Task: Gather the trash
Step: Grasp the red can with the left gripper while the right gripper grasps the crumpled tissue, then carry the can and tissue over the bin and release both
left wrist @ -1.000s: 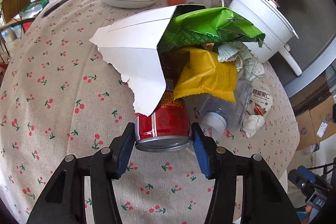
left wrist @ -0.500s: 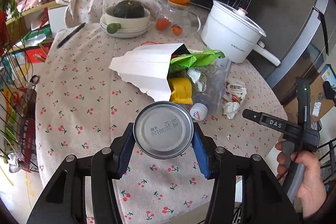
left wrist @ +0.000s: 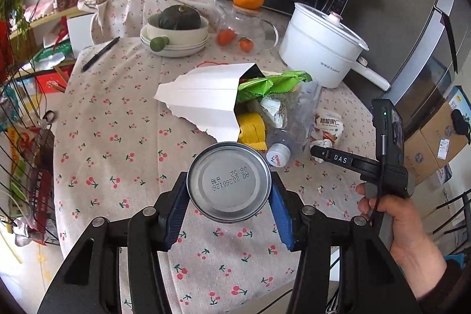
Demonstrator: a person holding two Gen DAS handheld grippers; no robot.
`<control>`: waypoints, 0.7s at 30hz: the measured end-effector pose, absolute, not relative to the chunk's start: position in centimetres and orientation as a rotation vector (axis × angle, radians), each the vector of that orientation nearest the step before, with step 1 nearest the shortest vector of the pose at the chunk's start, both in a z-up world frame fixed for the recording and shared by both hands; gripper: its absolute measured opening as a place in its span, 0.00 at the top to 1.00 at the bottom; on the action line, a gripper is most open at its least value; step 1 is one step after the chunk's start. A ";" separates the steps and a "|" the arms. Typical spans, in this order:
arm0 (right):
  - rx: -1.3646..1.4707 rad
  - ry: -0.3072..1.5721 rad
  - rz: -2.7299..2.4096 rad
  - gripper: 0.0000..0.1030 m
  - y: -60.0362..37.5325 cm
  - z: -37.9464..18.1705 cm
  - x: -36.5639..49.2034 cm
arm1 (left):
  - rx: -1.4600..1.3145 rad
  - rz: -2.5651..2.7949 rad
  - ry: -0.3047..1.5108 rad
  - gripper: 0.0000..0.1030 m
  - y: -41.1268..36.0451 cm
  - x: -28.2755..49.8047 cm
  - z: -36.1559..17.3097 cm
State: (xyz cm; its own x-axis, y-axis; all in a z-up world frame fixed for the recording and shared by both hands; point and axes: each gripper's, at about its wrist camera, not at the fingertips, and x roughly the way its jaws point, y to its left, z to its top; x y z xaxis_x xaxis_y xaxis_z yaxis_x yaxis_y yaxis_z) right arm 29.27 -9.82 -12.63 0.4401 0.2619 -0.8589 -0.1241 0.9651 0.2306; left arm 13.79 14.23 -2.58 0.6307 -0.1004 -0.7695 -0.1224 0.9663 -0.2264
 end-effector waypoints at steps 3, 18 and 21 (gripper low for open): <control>0.109 1.092 0.263 0.66 -9.7 -12.4 29.3 | -0.273 0.013 0.892 0.47 14.1 13.7 -2.5; 0.136 1.105 0.299 0.66 -15.3 -6.1 24.0 | -0.321 -0.073 0.830 0.47 10.8 10.9 0.1; 0.121 1.083 0.305 0.66 -16.6 -4.6 22.5 | -0.305 -0.109 0.821 0.47 9.3 10.6 0.5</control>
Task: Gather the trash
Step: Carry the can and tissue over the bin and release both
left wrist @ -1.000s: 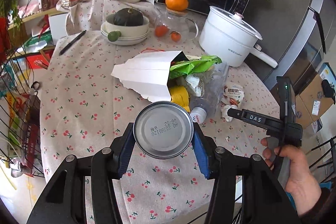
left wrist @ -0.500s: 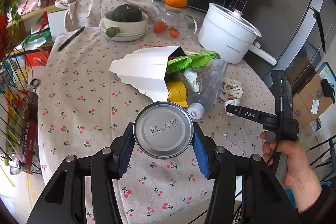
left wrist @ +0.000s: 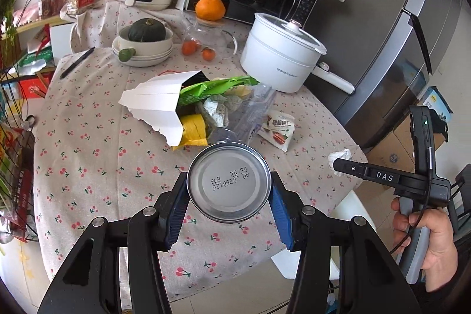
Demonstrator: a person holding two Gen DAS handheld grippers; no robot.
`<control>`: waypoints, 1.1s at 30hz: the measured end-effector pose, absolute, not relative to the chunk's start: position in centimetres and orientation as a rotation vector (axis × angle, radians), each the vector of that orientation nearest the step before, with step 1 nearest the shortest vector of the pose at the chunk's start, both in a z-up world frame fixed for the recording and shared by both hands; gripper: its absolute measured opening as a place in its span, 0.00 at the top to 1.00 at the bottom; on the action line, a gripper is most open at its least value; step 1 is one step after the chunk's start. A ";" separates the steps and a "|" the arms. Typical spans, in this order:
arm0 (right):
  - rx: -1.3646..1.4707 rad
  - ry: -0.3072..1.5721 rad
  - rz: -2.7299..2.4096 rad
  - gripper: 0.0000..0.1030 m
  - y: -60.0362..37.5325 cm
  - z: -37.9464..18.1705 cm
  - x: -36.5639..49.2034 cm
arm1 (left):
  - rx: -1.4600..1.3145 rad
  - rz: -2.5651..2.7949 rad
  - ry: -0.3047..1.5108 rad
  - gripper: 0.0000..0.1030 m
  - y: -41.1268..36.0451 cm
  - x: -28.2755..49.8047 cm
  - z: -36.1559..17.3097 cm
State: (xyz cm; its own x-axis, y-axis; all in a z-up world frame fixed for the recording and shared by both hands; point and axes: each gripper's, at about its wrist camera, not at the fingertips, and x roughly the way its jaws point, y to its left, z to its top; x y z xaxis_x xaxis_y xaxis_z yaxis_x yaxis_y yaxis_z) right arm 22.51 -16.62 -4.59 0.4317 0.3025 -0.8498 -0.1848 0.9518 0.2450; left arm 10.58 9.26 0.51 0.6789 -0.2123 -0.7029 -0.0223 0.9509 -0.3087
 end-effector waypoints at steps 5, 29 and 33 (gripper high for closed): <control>0.122 1.050 0.293 0.66 -20.1 -2.8 20.2 | -0.278 -0.182 0.824 0.47 6.0 10.5 0.6; 0.162 1.214 0.034 0.65 -38.1 -7.3 15.1 | 0.021 -0.634 0.914 0.47 -17.6 11.6 -7.7; 0.144 1.262 0.011 0.65 -38.8 -8.8 15.4 | 0.058 -0.621 0.958 0.47 -19.1 12.5 -10.6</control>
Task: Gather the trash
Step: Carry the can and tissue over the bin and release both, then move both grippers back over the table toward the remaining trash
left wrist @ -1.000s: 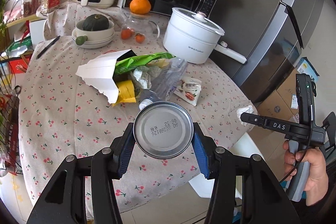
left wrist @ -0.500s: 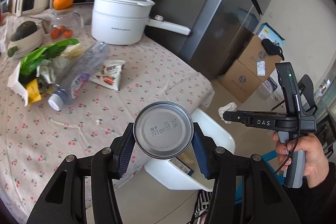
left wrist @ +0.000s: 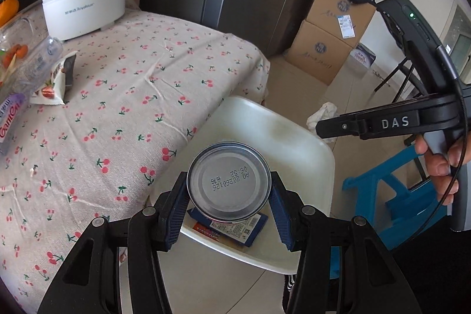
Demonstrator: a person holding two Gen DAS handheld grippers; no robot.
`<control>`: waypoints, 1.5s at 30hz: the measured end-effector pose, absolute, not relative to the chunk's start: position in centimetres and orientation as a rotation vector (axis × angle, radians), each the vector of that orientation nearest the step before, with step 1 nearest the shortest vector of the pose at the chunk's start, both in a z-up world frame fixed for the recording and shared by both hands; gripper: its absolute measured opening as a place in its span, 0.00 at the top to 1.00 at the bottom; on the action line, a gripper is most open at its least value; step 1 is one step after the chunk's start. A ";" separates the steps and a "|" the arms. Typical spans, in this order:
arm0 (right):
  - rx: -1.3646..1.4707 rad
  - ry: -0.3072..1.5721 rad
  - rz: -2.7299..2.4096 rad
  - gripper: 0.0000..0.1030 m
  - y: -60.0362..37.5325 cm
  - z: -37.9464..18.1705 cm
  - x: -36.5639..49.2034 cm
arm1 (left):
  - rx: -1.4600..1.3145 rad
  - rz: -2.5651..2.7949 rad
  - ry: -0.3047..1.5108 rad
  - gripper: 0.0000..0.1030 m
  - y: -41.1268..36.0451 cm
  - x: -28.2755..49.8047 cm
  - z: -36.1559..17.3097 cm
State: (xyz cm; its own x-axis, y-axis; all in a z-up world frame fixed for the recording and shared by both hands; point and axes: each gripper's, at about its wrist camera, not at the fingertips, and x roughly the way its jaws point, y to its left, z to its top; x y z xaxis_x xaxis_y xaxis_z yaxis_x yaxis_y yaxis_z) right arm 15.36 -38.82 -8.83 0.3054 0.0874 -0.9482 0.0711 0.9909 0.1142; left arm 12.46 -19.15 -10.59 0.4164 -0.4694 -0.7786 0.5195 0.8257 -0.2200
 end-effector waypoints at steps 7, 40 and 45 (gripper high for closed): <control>0.134 1.310 -0.004 0.65 -39.3 -10.4 15.1 | 0.079 -0.623 1.000 0.47 -20.2 13.4 -13.0; 0.042 1.442 -0.023 0.32 -31.8 -13.3 16.4 | -0.014 -0.213 0.902 0.01 3.2 7.6 -2.8; -0.004 1.386 0.020 0.32 -28.7 -11.4 17.2 | -0.042 -0.113 0.899 0.00 6.9 7.8 -2.8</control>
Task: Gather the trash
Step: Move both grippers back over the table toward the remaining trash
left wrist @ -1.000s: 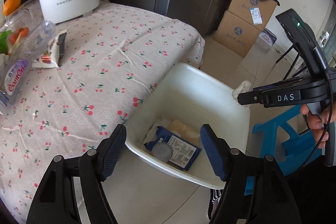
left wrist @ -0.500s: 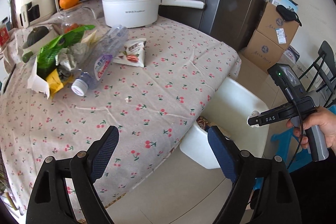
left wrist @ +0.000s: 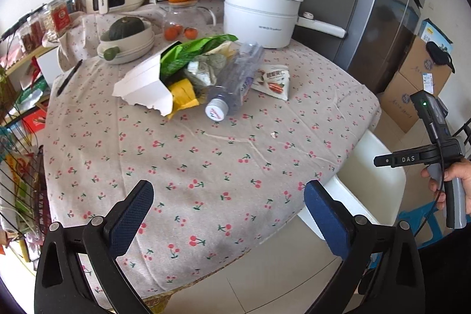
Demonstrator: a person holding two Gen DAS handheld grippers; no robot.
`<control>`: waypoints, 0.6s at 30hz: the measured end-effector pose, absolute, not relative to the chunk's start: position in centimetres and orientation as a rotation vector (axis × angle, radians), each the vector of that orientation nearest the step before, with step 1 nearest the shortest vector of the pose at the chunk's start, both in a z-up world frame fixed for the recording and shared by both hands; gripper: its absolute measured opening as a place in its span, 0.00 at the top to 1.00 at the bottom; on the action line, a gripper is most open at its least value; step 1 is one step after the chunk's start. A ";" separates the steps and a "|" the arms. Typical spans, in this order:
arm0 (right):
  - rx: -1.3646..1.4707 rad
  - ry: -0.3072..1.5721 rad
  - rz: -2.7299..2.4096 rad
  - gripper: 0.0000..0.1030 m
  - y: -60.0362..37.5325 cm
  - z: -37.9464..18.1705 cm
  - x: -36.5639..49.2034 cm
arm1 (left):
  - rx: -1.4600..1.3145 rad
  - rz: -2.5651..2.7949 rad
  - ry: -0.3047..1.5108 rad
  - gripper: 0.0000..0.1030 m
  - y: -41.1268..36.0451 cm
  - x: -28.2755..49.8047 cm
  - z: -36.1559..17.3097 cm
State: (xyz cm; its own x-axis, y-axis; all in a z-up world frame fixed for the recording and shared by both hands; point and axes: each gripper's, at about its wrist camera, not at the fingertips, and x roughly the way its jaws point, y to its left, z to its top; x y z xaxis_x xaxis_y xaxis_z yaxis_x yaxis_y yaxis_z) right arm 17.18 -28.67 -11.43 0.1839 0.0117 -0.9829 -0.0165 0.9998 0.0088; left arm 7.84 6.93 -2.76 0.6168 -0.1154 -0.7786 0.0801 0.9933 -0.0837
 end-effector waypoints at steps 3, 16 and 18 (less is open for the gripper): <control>-0.001 1.340 0.044 0.30 -26.6 -10.3 17.9 | -0.073 -0.053 0.892 0.00 9.1 8.2 -3.0; -0.078 1.232 0.154 0.27 -16.0 -8.6 22.4 | -0.036 0.076 0.857 0.00 16.5 13.5 -3.0; -0.098 1.211 0.160 0.27 -14.8 -8.4 22.8 | -0.019 0.090 0.851 0.00 16.6 15.3 -2.8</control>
State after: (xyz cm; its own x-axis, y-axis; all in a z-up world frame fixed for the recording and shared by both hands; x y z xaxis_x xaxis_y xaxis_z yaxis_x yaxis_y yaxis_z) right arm 22.85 -14.79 -8.40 0.3424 0.0711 -0.9369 -0.1752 0.9845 0.0107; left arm 15.34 16.62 -2.80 0.6560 0.0722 -0.7513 -0.0872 0.9960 0.0195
